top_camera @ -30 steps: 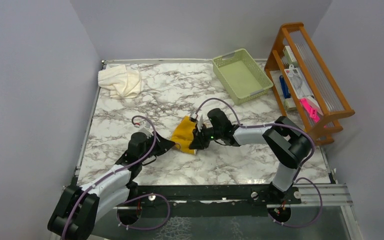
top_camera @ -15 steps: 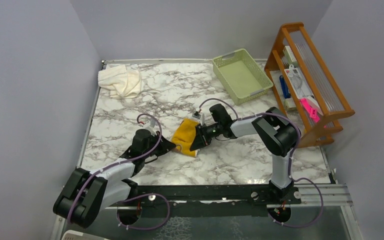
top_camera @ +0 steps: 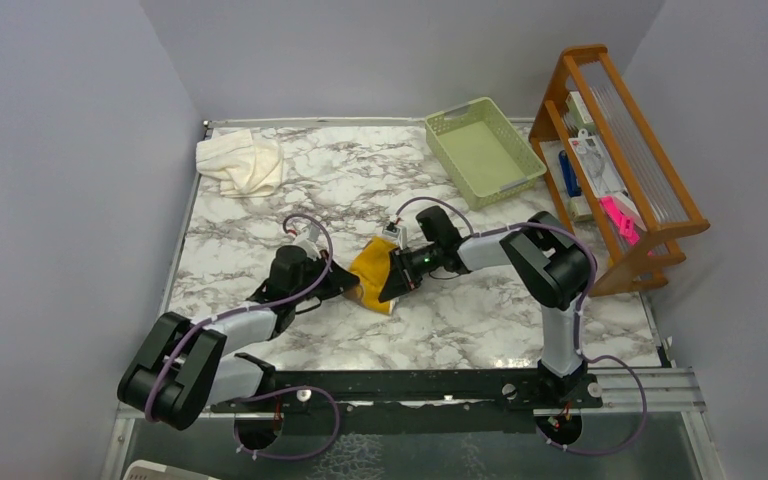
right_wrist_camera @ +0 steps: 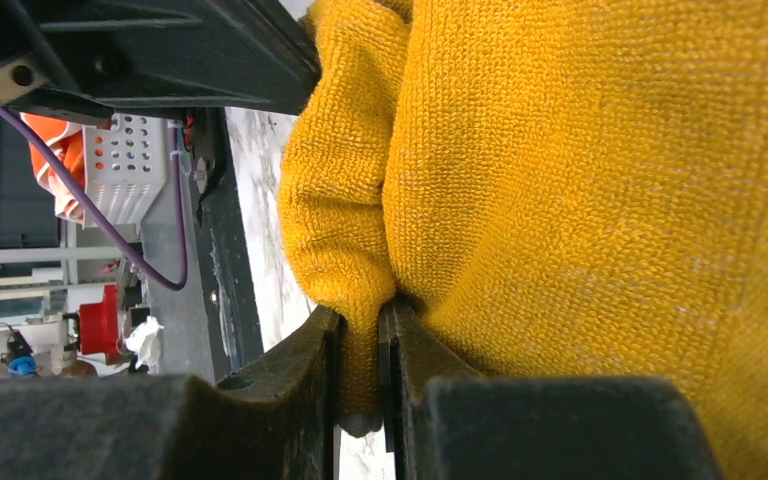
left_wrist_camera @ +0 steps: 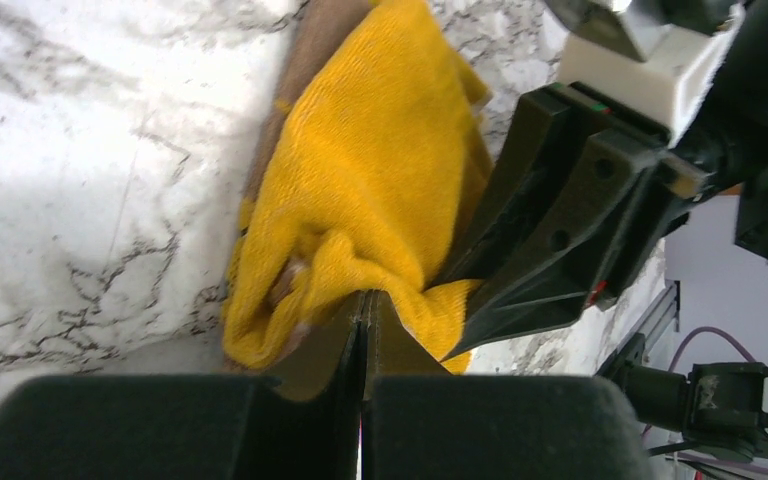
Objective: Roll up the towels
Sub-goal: Roll the towel at the center of the board.
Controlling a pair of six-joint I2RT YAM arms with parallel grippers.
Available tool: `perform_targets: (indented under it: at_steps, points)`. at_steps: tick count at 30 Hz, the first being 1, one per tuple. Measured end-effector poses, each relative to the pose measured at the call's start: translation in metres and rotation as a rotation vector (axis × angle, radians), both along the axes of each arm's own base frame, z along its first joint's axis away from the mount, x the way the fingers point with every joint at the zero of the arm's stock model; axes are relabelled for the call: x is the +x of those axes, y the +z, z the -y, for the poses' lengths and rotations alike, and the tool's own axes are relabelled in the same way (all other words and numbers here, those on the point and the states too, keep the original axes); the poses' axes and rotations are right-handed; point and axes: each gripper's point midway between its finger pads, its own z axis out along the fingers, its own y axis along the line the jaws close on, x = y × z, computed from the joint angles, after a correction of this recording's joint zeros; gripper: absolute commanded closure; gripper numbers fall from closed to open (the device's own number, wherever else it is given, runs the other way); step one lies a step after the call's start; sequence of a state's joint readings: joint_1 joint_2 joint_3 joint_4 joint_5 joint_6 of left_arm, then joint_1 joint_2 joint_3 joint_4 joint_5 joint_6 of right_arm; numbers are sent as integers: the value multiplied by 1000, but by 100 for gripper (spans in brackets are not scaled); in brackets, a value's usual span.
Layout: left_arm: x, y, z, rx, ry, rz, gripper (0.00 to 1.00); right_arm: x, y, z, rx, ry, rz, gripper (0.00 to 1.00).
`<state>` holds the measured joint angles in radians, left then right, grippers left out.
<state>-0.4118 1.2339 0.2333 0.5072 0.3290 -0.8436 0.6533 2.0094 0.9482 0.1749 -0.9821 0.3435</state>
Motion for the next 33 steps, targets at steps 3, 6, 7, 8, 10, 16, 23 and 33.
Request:
perform_targets:
  at_steps: [3,6,7,8,10,16,23,33]
  points:
    - [4,10,3,-16,-12,33,100,0,0,0,-3,2,-7,98]
    - [6,11,5,-17,-17,40,100,0,-1,-1,-5,6,-17,98]
    - [6,8,5,-12,-19,33,100,0,-1,-1,-5,7,-20,98]
    - [6,3,5,-7,-21,21,100,0,-1,-1,-6,7,-22,98]
    - [5,-6,5,3,-23,-5,100,0,-1,-1,-7,7,-24,98]
    - [15,-22,10,5,-28,-15,100,0,-1,0,-11,11,-17,83]
    - [24,-27,19,-19,-44,-5,100,4,6,3,-55,-9,96,61]
    - [25,-27,19,-24,-45,4,100,41,53,34,-142,-193,642,51]
